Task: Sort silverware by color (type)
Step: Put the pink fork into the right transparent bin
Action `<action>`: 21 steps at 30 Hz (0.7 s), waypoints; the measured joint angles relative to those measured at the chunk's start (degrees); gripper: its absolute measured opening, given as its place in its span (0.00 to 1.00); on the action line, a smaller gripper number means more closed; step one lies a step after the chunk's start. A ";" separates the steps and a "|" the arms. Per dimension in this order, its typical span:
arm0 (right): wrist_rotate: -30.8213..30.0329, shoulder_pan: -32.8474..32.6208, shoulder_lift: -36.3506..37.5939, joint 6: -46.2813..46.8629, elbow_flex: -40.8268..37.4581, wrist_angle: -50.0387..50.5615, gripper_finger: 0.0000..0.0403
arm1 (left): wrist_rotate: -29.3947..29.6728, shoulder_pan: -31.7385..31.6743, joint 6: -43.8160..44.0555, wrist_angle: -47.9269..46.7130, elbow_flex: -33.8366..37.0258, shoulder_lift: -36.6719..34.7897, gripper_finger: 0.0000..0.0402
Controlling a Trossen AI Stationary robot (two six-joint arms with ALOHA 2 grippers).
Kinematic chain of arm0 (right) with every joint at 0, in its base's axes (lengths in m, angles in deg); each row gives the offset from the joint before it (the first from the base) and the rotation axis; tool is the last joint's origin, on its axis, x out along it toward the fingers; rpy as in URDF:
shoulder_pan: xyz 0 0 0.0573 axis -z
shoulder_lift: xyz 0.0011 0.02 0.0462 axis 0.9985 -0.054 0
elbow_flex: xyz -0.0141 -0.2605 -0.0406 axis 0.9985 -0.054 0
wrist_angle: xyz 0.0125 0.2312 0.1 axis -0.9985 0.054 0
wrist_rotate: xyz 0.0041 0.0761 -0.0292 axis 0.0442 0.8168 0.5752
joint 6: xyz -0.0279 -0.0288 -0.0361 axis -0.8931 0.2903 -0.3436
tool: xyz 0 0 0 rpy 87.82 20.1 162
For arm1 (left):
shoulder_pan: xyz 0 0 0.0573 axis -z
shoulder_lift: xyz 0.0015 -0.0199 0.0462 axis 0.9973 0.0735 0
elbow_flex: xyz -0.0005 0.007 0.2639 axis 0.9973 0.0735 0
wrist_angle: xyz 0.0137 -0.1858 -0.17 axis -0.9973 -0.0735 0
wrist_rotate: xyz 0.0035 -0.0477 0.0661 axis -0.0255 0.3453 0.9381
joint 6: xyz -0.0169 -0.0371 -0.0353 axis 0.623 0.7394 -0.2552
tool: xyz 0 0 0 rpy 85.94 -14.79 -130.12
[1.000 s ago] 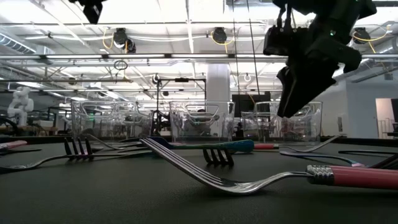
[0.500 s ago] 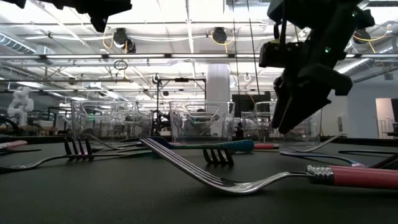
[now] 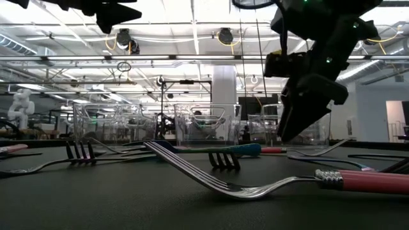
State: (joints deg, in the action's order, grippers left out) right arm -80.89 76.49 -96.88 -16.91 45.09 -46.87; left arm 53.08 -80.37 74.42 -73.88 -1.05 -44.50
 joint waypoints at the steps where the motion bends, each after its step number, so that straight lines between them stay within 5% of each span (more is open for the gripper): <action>1: 0.89 0.34 -0.04 0.10 0.00 0.13 0.61 | 0.00 -0.01 0.00 0.16 0.00 0.09 0.59; 21: 4.78 2.99 -7.61 -0.25 0.31 -0.24 0.48 | 0.24 0.00 0.02 1.88 0.00 0.15 0.59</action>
State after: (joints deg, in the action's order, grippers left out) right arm -76.12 79.48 -104.49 -17.16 45.39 -47.11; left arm 53.32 -80.38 74.44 -72.00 -1.05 -44.35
